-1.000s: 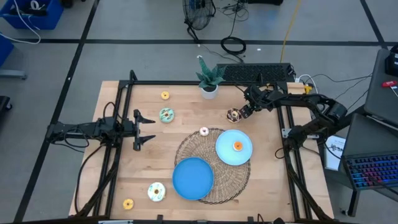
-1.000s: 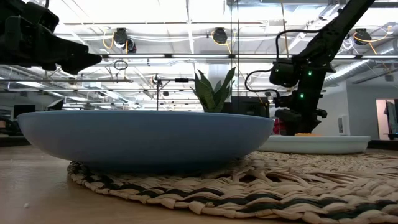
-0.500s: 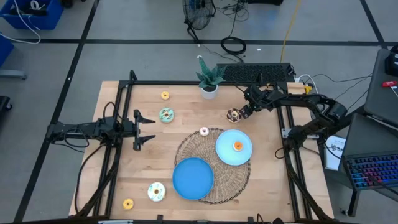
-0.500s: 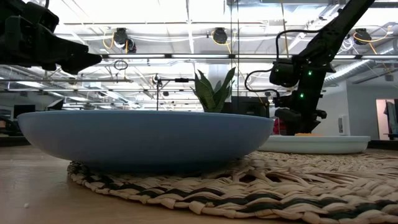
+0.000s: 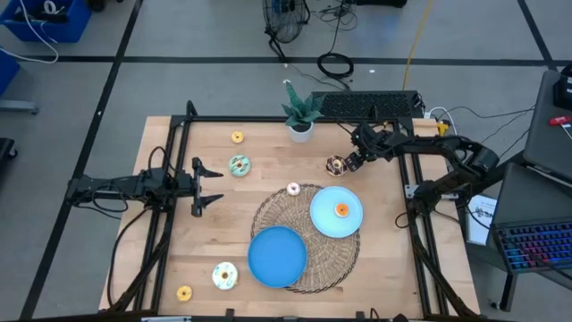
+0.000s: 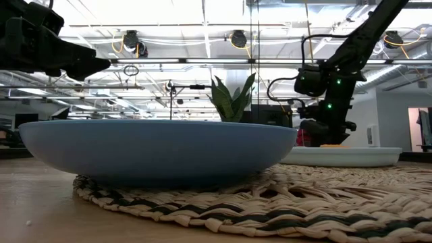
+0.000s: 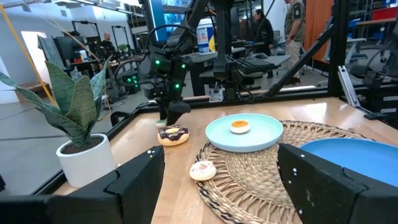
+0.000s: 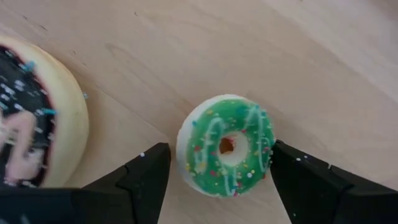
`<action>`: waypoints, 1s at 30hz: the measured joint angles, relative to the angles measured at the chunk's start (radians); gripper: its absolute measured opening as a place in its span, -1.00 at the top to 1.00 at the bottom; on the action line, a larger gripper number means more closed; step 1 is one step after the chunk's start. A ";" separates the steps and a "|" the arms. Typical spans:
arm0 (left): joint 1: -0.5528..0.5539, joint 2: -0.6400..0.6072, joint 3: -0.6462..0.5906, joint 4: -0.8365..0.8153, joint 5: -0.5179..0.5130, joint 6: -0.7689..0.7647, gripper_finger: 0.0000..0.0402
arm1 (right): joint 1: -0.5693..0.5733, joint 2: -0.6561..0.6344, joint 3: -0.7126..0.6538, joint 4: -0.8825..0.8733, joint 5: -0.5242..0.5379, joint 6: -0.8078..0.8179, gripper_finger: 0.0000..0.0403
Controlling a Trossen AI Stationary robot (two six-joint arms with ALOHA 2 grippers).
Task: Pick & Place donuts
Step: Put the small green donut on the light blue plate
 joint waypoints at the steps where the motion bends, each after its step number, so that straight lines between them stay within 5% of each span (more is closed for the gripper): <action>1: 0.000 0.000 0.000 0.000 0.000 0.000 -0.52 | 0.000 -0.002 -0.007 0.011 0.001 0.000 -0.25; 24: 0.000 0.000 0.000 0.000 0.000 0.000 -0.52 | 0.000 -0.025 -0.030 0.031 -0.003 0.025 -0.24; 30: 0.000 0.000 0.000 0.000 0.000 0.000 -0.52 | 0.000 -0.028 -0.030 0.029 -0.003 0.027 -0.07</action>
